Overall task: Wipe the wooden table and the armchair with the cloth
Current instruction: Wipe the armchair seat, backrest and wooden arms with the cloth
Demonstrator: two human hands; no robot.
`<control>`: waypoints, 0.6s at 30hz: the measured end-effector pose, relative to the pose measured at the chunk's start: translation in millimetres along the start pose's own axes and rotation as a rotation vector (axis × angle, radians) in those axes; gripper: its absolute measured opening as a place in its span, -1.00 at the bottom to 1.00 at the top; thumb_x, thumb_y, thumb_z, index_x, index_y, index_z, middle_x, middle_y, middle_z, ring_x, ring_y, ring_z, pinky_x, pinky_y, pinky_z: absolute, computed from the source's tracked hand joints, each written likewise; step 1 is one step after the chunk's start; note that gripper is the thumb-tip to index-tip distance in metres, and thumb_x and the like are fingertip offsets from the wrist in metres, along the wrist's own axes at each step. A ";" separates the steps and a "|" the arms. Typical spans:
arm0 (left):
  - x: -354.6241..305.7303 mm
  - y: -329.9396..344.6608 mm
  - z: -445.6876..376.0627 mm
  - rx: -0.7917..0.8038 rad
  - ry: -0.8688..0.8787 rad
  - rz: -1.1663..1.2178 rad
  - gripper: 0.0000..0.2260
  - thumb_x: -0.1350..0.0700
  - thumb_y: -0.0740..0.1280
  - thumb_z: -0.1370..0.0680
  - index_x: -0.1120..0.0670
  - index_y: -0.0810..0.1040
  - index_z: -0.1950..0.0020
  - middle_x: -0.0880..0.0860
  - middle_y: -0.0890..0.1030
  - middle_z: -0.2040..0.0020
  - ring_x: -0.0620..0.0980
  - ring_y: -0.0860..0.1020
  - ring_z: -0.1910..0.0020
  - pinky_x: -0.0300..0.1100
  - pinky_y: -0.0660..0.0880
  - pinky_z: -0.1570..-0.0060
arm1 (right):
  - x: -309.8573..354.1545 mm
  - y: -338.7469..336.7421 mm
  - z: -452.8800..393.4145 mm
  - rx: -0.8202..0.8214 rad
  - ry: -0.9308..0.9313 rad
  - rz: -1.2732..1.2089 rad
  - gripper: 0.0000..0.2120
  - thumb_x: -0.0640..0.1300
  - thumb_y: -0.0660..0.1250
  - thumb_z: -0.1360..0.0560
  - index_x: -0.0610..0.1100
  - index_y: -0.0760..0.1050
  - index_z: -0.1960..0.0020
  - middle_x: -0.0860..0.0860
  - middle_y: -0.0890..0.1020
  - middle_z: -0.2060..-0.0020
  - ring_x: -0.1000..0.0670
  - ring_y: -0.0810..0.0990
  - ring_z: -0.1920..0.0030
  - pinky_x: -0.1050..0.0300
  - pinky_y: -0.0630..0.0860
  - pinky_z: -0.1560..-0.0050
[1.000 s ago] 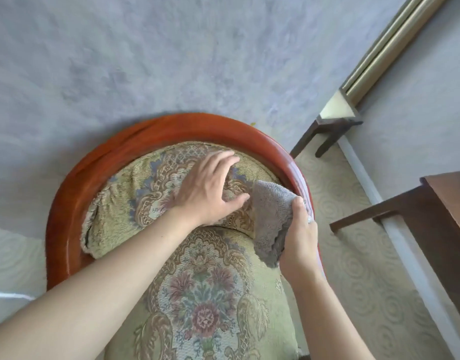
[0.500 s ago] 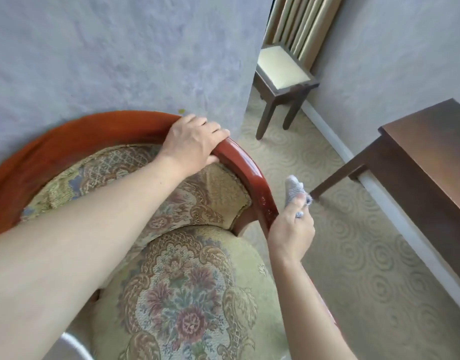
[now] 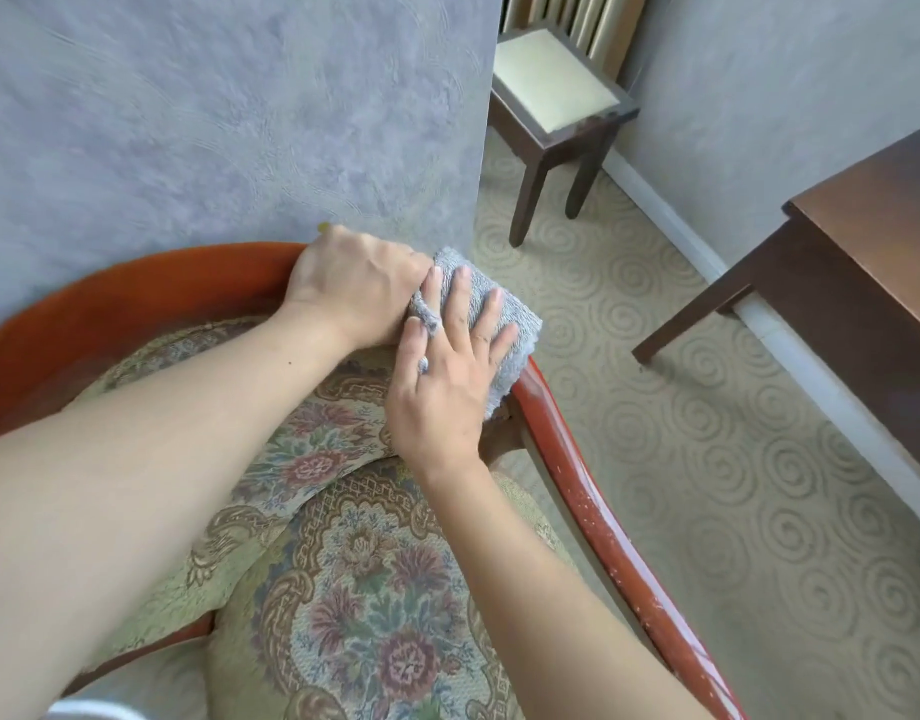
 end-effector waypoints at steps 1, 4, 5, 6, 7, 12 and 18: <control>-0.2 0.0 0.9 -0.007 -0.002 -0.002 -0.83 0.03 0.20 -0.59 0.04 0.56 0.08 0.04 0.69 0.06 0.15 0.67 0.07 -0.09 0.34 0.22 | 1.0 0.7 -1.6 0.007 -0.069 0.043 -0.49 0.03 -0.09 -0.66 0.00 0.18 -0.59 -0.04 0.17 -0.60 -0.21 -0.04 -0.60 -0.24 -0.19 -0.56; -1.9 -3.6 1.5 -0.023 0.000 0.067 -0.73 -0.15 0.30 -0.52 0.04 0.58 0.11 0.04 0.69 0.11 0.17 0.68 0.12 -0.09 0.40 0.21 | -31.6 -11.7 12.7 -0.022 -0.175 0.205 -0.53 -0.02 0.00 -0.67 -0.02 0.26 -0.56 -0.07 0.25 -0.57 -0.22 0.11 -0.58 -0.27 0.07 -0.54; -2.6 -2.9 0.5 -0.020 0.011 0.057 -0.62 -0.30 0.34 -0.46 0.02 0.59 0.10 0.02 0.69 0.12 0.14 0.67 0.14 -0.11 0.39 0.21 | -50.3 -18.8 22.0 -0.039 -0.137 0.229 -0.54 -0.03 0.02 -0.67 -0.03 0.27 -0.56 -0.09 0.25 -0.56 -0.21 0.14 -0.58 -0.27 0.12 -0.52; -3.1 -1.6 0.5 -0.012 0.021 0.039 -0.50 -0.44 0.34 -0.39 0.00 0.59 0.09 -0.01 0.69 0.13 0.12 0.67 0.14 -0.12 0.37 0.22 | -69.9 -26.0 32.4 -0.056 -0.069 0.238 -0.54 -0.04 0.02 -0.67 -0.05 0.28 -0.56 -0.10 0.25 -0.56 -0.22 0.16 -0.57 -0.28 0.16 -0.51; -3.9 0.7 1.0 -0.004 0.029 0.017 -0.42 -0.52 0.31 -0.34 -0.01 0.58 0.08 -0.03 0.68 0.13 0.10 0.67 0.14 -0.13 0.37 0.22 | -86.6 -32.1 43.5 -0.071 0.003 0.247 -0.53 -0.06 0.02 -0.66 -0.08 0.28 -0.55 -0.11 0.26 -0.55 -0.22 0.19 -0.56 -0.30 0.19 -0.49; -3.4 -0.8 3.7 -0.031 0.049 0.022 -0.37 -0.53 0.30 -0.31 0.03 0.56 0.07 0.01 0.68 0.15 0.12 0.65 0.16 -0.11 0.33 0.23 | -97.3 -36.1 67.7 -0.096 0.282 0.289 -0.48 -0.03 -0.07 -0.63 -0.09 0.22 -0.57 -0.11 0.25 -0.56 -0.27 0.18 -0.55 -0.32 0.06 -0.51; -3.0 -6.9 4.7 -0.067 0.062 -0.024 -0.65 -0.22 0.28 -0.52 0.04 0.58 0.22 0.03 0.66 0.30 0.11 0.65 0.33 -0.17 0.31 0.33 | -19.1 -8.7 7.2 -0.132 0.297 0.050 -0.47 0.03 -0.10 -0.62 0.04 0.16 -0.58 0.02 0.16 -0.59 -0.20 -0.01 -0.60 -0.20 -0.22 -0.55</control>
Point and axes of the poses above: each hand's wrist, its own z-axis away from the middle knuckle, its own y-axis out of the palm, x = y × z, the point moved 8 cm from there along -z, towards the middle knuckle
